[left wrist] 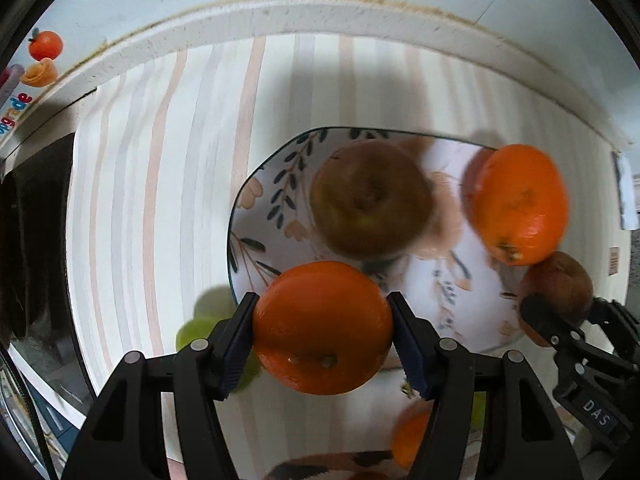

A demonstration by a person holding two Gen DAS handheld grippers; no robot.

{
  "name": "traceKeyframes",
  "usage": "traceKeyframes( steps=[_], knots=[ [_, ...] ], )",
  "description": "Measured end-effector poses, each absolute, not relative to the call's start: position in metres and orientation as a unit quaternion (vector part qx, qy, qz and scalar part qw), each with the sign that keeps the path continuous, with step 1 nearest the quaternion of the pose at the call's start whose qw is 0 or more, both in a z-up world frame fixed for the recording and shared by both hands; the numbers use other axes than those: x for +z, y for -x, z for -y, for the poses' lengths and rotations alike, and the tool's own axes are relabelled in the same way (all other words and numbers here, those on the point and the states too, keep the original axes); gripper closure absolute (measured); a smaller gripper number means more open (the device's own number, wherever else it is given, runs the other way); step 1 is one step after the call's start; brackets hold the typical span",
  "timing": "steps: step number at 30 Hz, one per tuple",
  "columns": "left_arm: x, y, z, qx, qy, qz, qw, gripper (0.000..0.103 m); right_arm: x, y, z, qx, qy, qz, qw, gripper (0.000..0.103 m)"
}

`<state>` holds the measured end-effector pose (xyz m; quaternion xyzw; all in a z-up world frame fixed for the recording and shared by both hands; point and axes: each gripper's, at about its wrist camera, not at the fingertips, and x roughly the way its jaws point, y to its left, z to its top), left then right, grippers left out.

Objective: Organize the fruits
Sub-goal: 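Place the orange and red apple onto the floral plate, opening both tools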

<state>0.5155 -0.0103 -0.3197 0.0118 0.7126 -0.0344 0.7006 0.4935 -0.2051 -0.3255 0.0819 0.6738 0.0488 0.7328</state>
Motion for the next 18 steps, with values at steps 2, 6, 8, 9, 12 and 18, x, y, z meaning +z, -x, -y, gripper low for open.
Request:
traceKeyframes(
  steps=[2, 6, 8, 9, 12, 18],
  knots=[
    [-0.327, -0.518, 0.009, -0.030, -0.015, -0.716, 0.698, 0.041, -0.331, -0.495, 0.204, 0.052, -0.072, -0.682, 0.726, 0.036],
    [-0.340, -0.520, 0.006, -0.028, -0.023, -0.718, 0.695, 0.041, -0.340, -0.494, 0.200, 0.048, -0.066, -0.687, 0.722, 0.036],
    [-0.345, -0.520, 0.008, -0.024, -0.027, -0.719, 0.694, 0.040, -0.345, -0.494, 0.195, 0.047, -0.070, -0.686, 0.723, 0.035],
    [-0.349, -0.521, 0.010, -0.024, -0.029, -0.721, 0.692, 0.040, -0.347, -0.495, 0.192, 0.046, -0.071, -0.686, 0.723, 0.035],
    [-0.353, -0.520, 0.015, -0.024, -0.030, -0.723, 0.690, 0.040, -0.348, -0.495, 0.193, 0.043, -0.077, -0.688, 0.721, 0.035],
    [-0.349, -0.519, 0.019, -0.016, -0.013, -0.721, 0.693, 0.022, -0.345, -0.498, 0.201, 0.036, -0.101, -0.692, 0.714, 0.011]
  ],
)
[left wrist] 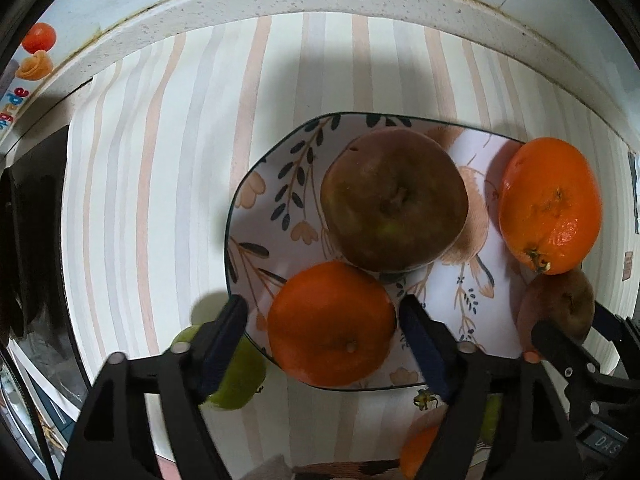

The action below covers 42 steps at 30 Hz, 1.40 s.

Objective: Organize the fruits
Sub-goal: 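Place the orange and red apple onto the floral plate, opening both tools, then withdraw both tools from the plate toward the remaining fruits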

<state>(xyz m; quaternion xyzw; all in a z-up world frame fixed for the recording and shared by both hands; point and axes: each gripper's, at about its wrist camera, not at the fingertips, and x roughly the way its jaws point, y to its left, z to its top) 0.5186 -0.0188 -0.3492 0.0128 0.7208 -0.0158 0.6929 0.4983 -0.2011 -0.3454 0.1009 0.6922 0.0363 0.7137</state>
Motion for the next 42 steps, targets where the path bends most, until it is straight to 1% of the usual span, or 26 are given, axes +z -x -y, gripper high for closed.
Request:
traceKeyframes(
  steps=[8, 20, 28, 42],
  knots=[
    [-0.333, -0.507, 0.010, -0.011, -0.002, -0.713, 0.701, 0.021, -0.330, -0.496, 0.204, 0.025, -0.106, -0.690, 0.716, 0.008],
    [-0.255, -0.442, -0.002, -0.008, 0.018, -0.651, 0.759, 0.021, -0.263, -0.455, 0.190, 0.015, -0.071, -0.645, 0.761, 0.008],
    [-0.208, -0.395, -0.011, -0.005, 0.009, -0.600, 0.800, 0.021, -0.214, -0.413, 0.184, 0.010, -0.053, -0.602, 0.797, 0.008],
    [-0.143, -0.335, -0.005, -0.012, 0.013, -0.530, 0.848, 0.021, -0.135, -0.349, 0.183, -0.003, -0.052, -0.530, 0.847, 0.008]
  ],
)
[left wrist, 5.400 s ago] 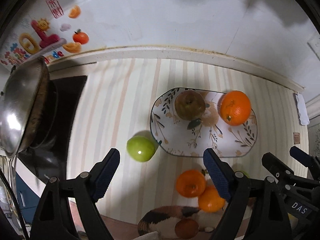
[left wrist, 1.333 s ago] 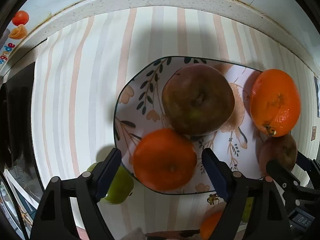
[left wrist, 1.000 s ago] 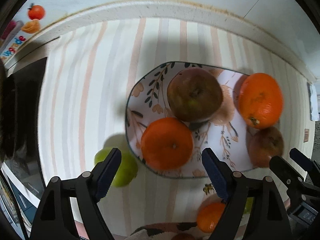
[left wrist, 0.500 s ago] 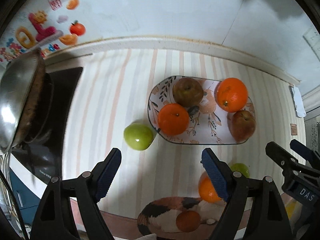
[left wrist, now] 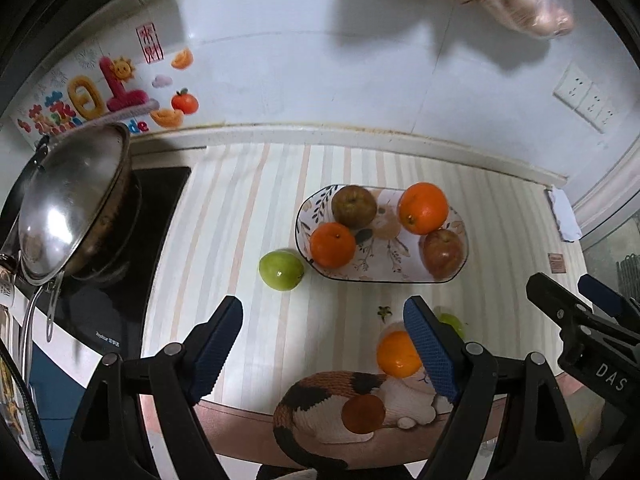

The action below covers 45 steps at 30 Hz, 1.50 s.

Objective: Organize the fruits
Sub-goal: 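Withdraw both tools from the plate toward the remaining fruits, then grasp a brown pear with the left tool while the right tool grasps a green apple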

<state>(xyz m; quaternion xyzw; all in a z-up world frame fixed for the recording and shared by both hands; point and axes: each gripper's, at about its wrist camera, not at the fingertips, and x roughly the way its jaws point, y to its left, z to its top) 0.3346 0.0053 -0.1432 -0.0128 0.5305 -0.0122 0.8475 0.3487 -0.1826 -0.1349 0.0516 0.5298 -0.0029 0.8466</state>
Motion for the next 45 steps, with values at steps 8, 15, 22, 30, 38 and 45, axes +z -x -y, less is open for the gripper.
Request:
traceKeyframes(
  steps=[8, 15, 22, 30, 38, 45],
  knots=[
    [-0.150, -0.327, 0.004, -0.021, 0.018, -0.540, 0.841, 0.021, -0.120, -0.334, 0.193, 0.009, -0.085, -0.519, 0.850, 0.008],
    [-0.251, -0.327, 0.037, -0.056, 0.006, -0.668, 0.742, 0.021, -0.185, -0.340, 0.224, 0.021, -0.123, -0.583, 0.803, 0.009],
    [-0.355, -0.310, 0.056, -0.062, 0.023, -0.764, 0.642, 0.023, -0.286, -0.362, 0.241, 0.057, -0.185, -0.666, 0.720, 0.019],
    [-0.364, -0.313, 0.046, -0.022, 0.014, -0.747, 0.665, 0.051, -0.362, -0.385, 0.237, 0.081, -0.232, -0.717, 0.653, 0.029],
    [-0.350, -0.335, 0.014, 0.021, 0.048, -0.725, 0.687, 0.052, -0.364, -0.373, 0.230, 0.089, -0.188, -0.724, 0.658, 0.039],
    [-0.357, -0.342, 0.011, -0.003, 0.049, -0.732, 0.679, 0.050, -0.355, -0.342, 0.213, 0.083, -0.095, -0.721, 0.681, 0.039]
  ],
)
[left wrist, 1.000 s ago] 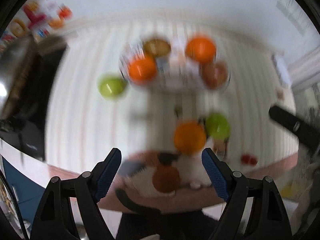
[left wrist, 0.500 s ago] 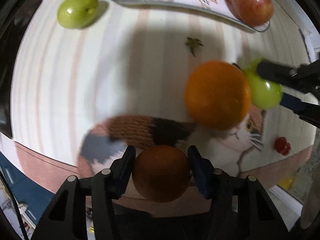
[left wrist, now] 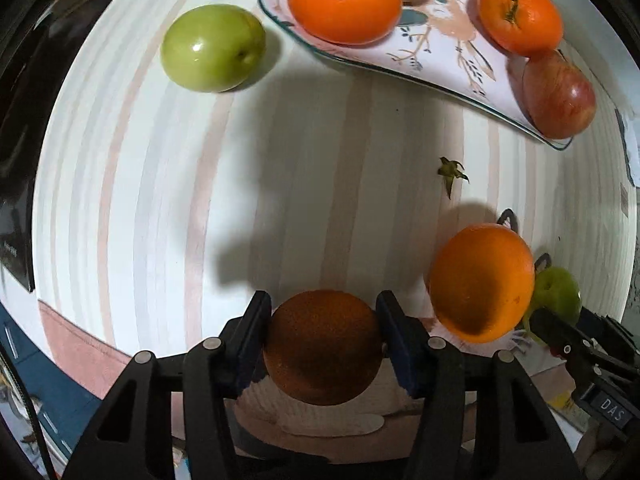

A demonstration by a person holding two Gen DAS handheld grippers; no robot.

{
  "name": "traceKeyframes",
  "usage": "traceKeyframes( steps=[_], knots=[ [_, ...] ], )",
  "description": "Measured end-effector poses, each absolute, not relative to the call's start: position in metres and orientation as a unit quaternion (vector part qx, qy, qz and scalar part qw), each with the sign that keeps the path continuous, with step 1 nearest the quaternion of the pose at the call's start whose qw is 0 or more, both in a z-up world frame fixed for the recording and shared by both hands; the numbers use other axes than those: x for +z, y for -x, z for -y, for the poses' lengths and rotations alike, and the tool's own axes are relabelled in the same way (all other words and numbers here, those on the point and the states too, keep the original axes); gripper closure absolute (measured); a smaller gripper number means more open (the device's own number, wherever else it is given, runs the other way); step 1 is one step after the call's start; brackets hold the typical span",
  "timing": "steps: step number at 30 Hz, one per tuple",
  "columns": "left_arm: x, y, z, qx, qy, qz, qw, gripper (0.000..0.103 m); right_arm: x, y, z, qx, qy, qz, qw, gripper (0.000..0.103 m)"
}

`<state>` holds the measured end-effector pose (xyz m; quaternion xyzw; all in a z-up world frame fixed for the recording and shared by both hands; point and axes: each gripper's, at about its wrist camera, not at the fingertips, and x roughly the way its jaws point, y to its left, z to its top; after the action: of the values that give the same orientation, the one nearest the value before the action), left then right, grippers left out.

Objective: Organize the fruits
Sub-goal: 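Grasp a brown pear with the left tool while the right tool grasps a green apple, then set the pear and green apple onto the floral plate and release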

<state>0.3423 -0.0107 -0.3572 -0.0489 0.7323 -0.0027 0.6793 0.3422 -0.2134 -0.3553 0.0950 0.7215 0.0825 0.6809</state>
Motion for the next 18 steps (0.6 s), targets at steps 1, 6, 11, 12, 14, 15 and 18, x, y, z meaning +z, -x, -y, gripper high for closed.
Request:
traceKeyframes(
  steps=[1, 6, 11, 12, 14, 15, 18],
  knots=[
    [-0.356, -0.342, 0.011, -0.007, 0.046, -0.732, 0.679, 0.050, -0.355, -0.342, 0.212, 0.080, -0.093, -0.720, 0.683, 0.039],
    [-0.353, -0.342, 0.012, -0.024, 0.041, -0.731, 0.681, 0.051, -0.356, -0.339, 0.209, 0.057, -0.112, -0.711, 0.692, 0.039],
    [-0.349, -0.346, 0.014, -0.044, 0.027, -0.726, 0.686, 0.052, -0.355, -0.339, 0.208, 0.038, -0.115, -0.702, 0.702, 0.039],
    [-0.345, -0.349, 0.015, -0.050, 0.027, -0.724, 0.688, 0.052, -0.354, -0.338, 0.206, 0.034, -0.113, -0.701, 0.704, 0.039],
    [-0.337, -0.358, 0.014, -0.061, 0.027, -0.719, 0.692, 0.052, -0.352, -0.337, 0.203, 0.026, -0.110, -0.695, 0.710, 0.040],
    [-0.330, -0.360, 0.014, -0.066, 0.029, -0.716, 0.695, 0.052, -0.350, -0.336, 0.201, 0.021, -0.111, -0.691, 0.714, 0.040],
    [-0.302, -0.375, 0.016, -0.089, 0.035, -0.700, 0.708, 0.052, -0.341, -0.339, 0.203, 0.011, -0.126, -0.680, 0.722, 0.040]
  ],
)
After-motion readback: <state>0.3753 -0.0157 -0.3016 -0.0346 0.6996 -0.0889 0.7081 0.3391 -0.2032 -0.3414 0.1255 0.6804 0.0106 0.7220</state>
